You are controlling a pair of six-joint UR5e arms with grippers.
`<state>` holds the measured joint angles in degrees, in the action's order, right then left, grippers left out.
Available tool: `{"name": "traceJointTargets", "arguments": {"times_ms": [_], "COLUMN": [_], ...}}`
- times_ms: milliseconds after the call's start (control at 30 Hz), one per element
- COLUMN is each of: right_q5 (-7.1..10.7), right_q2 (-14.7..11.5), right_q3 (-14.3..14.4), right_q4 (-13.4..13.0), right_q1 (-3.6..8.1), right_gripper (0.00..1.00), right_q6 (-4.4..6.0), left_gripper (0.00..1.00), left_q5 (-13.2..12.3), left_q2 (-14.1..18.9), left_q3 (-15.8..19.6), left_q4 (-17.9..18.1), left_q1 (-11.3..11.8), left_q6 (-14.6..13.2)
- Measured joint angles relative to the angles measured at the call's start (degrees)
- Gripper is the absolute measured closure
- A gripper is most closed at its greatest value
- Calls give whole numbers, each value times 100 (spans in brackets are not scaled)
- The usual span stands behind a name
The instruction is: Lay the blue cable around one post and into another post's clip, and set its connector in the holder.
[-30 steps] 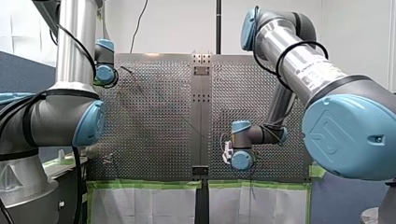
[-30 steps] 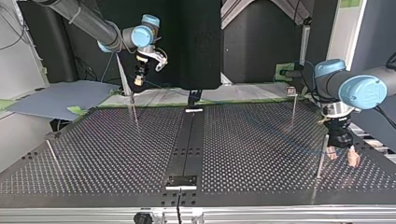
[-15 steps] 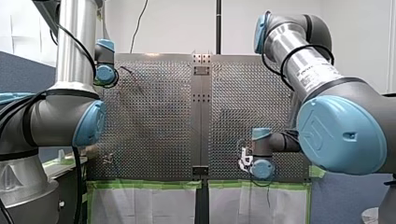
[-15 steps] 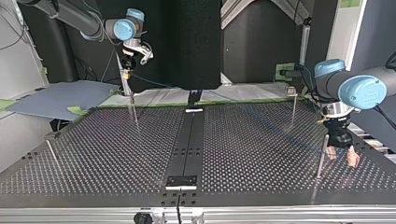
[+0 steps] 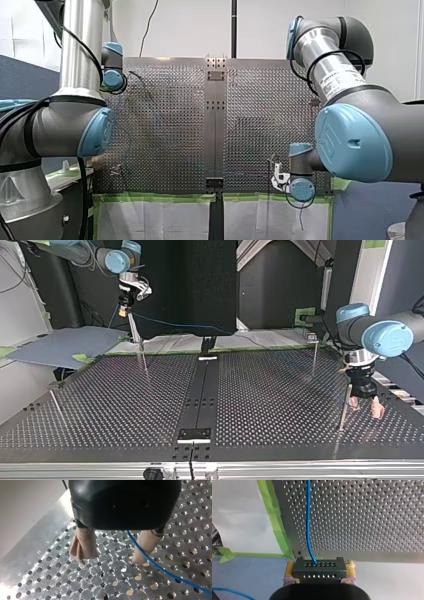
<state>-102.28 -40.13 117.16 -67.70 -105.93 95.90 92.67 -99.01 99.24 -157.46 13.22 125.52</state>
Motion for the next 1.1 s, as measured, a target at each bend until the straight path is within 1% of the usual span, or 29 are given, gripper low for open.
{"name": "traceJointTargets", "arguments": {"times_ms": [133,267,333,367,467,533,567,733,767,1000,1100], "right_q5": [226,460,567,644,829,936,1008,1271,1341,1719,1878], "right_q2": [0,0,-1,0,0,0,-1,0,2,17,31], "right_q3": [9,-99,-163,-209,-299,-326,-340,-441,-464,-542,-568], "right_q4": [-207,-265,-258,-237,-157,-140,-135,-95,-78,-58,-43], "right_q1": [227,459,568,644,829,936,1008,1272,1341,1719,1877], "right_gripper": [100,100,100,100,100,100,100,100,100,100,100], "right_q6": [-8,-32,-49,-72,-178,-222,-237,-244,-256,-369,-449], "left_gripper": [0,0,0,0,0,0,0,0,0,0,0], "left_q5": [7,22,30,31,34,35,35,30,29,31,34], "left_q2": [0,0,1,1,-1,-1,-1,0,0,-1,0], "left_q3": [3,1,0,0,-2,-3,-3,-3,-3,-5,-5], "left_q4": [-4,-11,-13,-13,-14,-14,-14,-14,-14,-13,-14], "left_q1": [-4,-3,-4,-4,-4,-4,-4,-4,-3,-4,-4], "left_q6": [-15,-39,-51,-55,-66,-67,-68,-70,-68,-53,-56]}}
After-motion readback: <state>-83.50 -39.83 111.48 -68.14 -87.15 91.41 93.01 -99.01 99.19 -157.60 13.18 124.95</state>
